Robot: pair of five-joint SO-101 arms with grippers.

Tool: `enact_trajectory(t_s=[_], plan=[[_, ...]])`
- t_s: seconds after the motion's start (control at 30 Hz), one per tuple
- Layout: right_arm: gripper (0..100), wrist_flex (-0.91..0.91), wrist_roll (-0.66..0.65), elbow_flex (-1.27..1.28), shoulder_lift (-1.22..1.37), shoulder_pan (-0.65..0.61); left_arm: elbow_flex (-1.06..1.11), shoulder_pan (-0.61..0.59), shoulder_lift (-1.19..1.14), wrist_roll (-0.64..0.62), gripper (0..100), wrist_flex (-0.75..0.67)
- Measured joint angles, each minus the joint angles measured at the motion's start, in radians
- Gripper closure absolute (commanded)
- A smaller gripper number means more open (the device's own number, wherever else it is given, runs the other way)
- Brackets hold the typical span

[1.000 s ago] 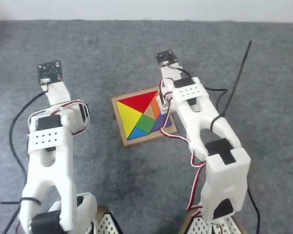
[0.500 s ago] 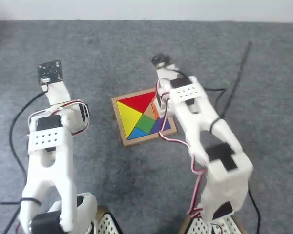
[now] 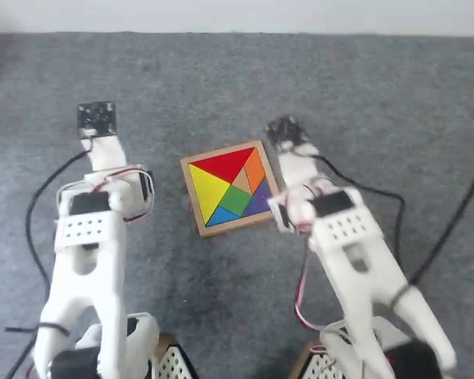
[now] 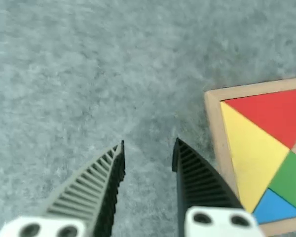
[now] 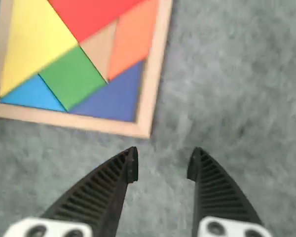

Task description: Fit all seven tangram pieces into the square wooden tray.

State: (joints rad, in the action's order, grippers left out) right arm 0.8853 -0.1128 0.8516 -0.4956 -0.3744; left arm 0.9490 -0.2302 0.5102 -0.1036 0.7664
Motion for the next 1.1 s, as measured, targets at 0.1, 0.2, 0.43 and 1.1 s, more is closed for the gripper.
enact_trajectory(t_s=[0.1, 0.2, 0.43, 1.1], plan=[[82.9, -0.021, -0.002, 0.109, -0.112, 0.081, 0.081, 0.011, 0.103, 0.0, 84, -0.055], [82.9, -0.054, -0.005, 0.218, -0.18, 0.16, 0.178, 0.011, 0.247, 0.003, 84, -0.083], [82.9, -0.206, -0.011, 0.489, -0.321, 0.193, 0.388, 0.011, 0.559, 0.003, 84, -0.092], [82.8, 0.064, -0.181, 0.819, -1.165, 0.342, 0.743, 0.015, 1.198, 0.003, 84, -0.086]])
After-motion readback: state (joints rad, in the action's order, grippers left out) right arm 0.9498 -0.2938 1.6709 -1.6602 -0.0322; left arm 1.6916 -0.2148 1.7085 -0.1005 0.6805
